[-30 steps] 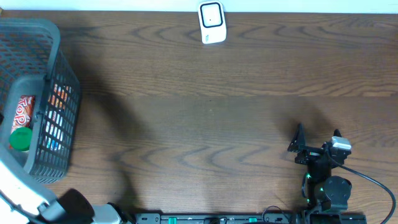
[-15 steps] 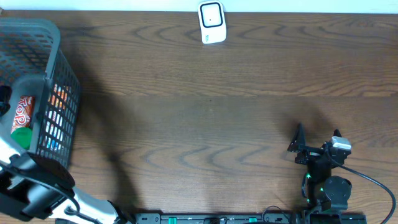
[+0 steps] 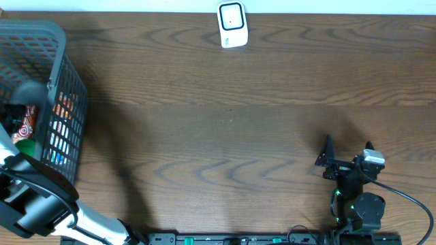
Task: Scan the item barcode
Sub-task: 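Move the left gripper over the basket toward the green-capped bottle, then lower the left gripper and grasp the green-capped bottle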
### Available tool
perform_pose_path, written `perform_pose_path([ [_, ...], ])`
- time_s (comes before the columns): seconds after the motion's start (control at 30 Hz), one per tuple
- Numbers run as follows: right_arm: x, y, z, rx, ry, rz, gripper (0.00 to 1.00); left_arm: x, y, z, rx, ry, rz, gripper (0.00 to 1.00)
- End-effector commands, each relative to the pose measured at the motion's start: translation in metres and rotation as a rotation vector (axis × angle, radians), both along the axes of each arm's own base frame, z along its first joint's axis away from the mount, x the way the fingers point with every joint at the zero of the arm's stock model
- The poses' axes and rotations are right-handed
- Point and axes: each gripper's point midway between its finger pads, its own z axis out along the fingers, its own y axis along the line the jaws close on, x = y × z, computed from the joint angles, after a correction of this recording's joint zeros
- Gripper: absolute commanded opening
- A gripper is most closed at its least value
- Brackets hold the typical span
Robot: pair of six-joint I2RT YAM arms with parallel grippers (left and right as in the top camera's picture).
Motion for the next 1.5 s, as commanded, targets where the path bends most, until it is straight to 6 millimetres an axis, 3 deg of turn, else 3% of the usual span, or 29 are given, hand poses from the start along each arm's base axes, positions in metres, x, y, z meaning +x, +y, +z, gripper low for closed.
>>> perform_pose_path([
  [0.0,0.0,-0.002,-0.001,-0.011,0.002,-0.007,0.99,-0.016,0.004,-0.017,-0.016,0.047,0.023,0.89],
  [0.27,0.0,-0.002,-0.001,-0.011,0.002,-0.007,0.99,-0.027,0.007,-0.032,-0.039,0.049,0.056,0.89],
  [0.5,0.0,-0.002,-0.001,-0.011,0.002,-0.007,0.99,-0.025,0.01,-0.032,-0.03,0.038,0.057,0.89],
  [0.53,0.0,-0.002,-0.001,-0.011,0.002,-0.007,0.99,-0.024,0.01,-0.032,-0.031,0.034,0.056,0.95],
  [0.77,0.0,-0.002,-0.001,-0.011,0.002,-0.007,0.99,-0.015,0.008,-0.038,-0.052,-0.011,0.041,0.98],
  [1.17,0.0,-0.002,-0.001,-0.011,0.002,-0.007,0.99,-0.026,-0.004,-0.086,-0.082,0.019,0.042,0.98],
  [1.47,0.0,-0.002,-0.001,-0.011,0.002,-0.007,0.99,-0.025,-0.003,-0.094,-0.073,0.01,0.042,0.98],
])
